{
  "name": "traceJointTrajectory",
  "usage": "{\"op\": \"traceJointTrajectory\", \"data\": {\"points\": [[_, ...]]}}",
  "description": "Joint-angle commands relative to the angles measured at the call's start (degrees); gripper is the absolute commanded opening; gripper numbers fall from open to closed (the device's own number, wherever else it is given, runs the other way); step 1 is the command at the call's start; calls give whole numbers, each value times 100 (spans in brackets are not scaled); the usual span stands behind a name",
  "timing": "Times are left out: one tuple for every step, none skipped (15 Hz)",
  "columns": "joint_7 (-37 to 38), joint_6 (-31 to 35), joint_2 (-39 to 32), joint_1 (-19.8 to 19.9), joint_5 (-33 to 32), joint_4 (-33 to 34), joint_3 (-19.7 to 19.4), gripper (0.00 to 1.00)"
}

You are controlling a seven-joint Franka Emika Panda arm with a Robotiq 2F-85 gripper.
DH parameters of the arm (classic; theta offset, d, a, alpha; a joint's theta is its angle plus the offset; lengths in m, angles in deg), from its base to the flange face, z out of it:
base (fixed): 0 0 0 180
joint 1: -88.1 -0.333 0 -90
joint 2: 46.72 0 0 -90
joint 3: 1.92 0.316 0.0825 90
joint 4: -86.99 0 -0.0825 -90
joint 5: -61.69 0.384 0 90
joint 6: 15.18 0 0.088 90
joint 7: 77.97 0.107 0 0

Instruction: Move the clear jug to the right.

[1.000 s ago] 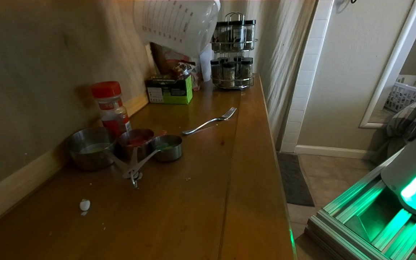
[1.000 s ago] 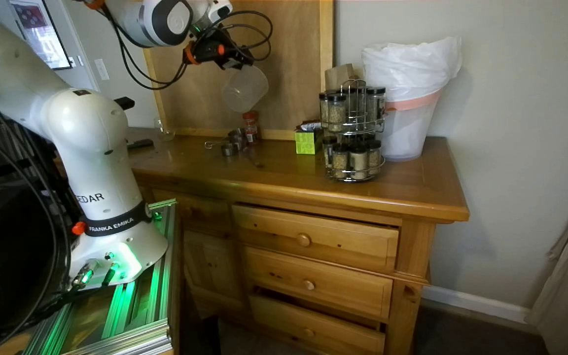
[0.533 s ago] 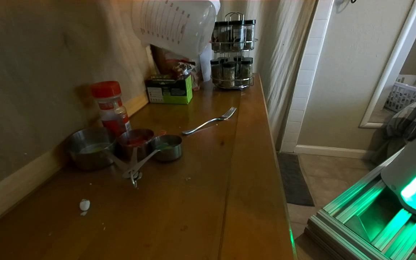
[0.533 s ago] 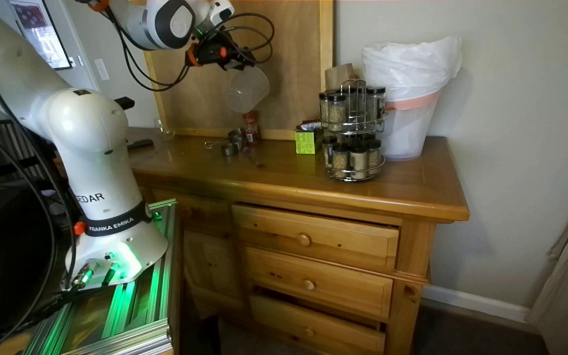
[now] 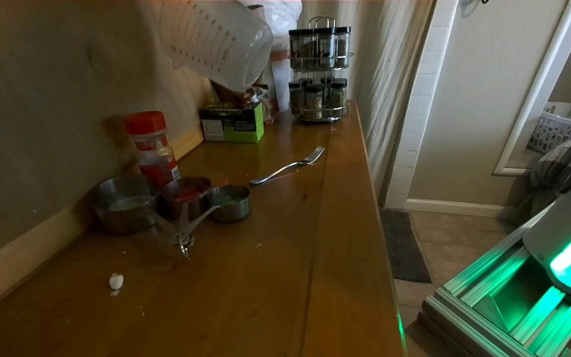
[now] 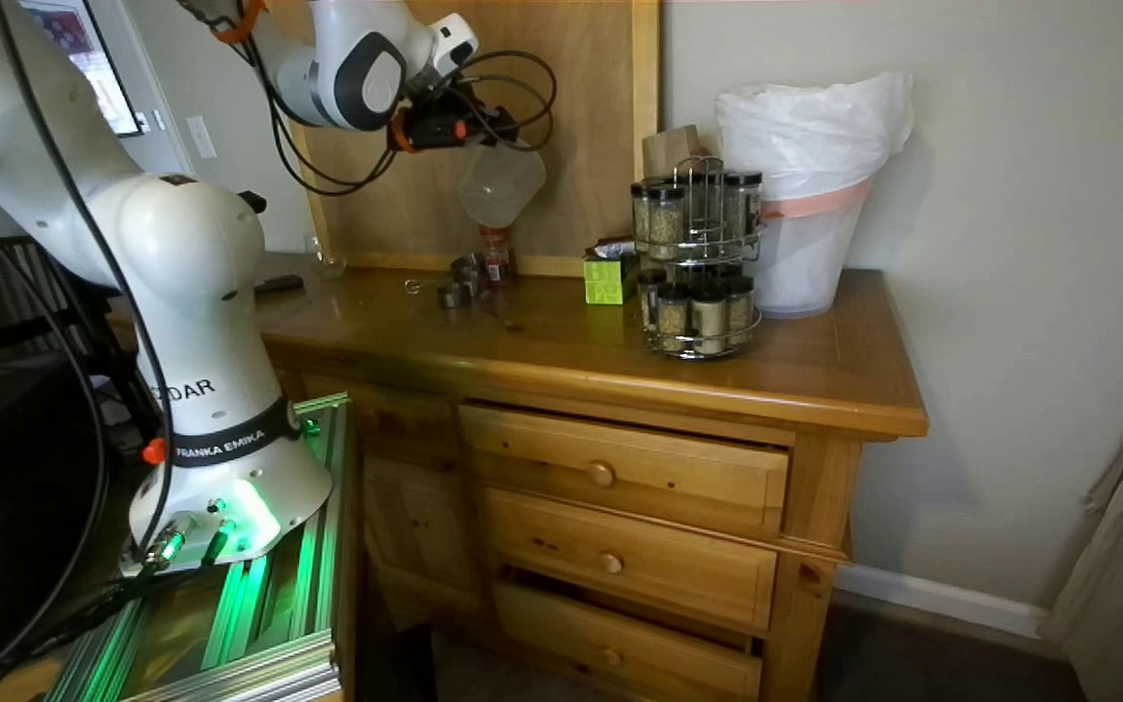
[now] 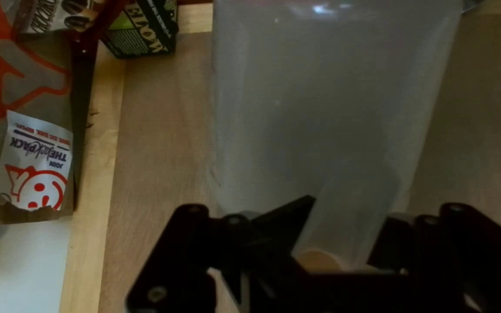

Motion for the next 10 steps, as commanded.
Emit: {"op": "traceJointTrajectory", "data": {"points": [[-35,806,-527,-561,16,-2,-453,0],[-16,992,-654,-639,-40,-3,-540,0],[15,1160,-761,-703,-79,-3,-609,0],[34,1328,-856,-721,-109,-3,-648,0],[26,1491,-955,-710,-131,-3,-672,0],[35,1638,-1050,-700,-146,2,-696,0],[76,1786,-1163,-712,-154,31,-734,0],[46,1957,-1305,-653,-110,69,-714,0],[18,2134,-1447,-610,-71,114,-707,0],[81,2236,-1547,-635,-103,145,-752,0]]}}
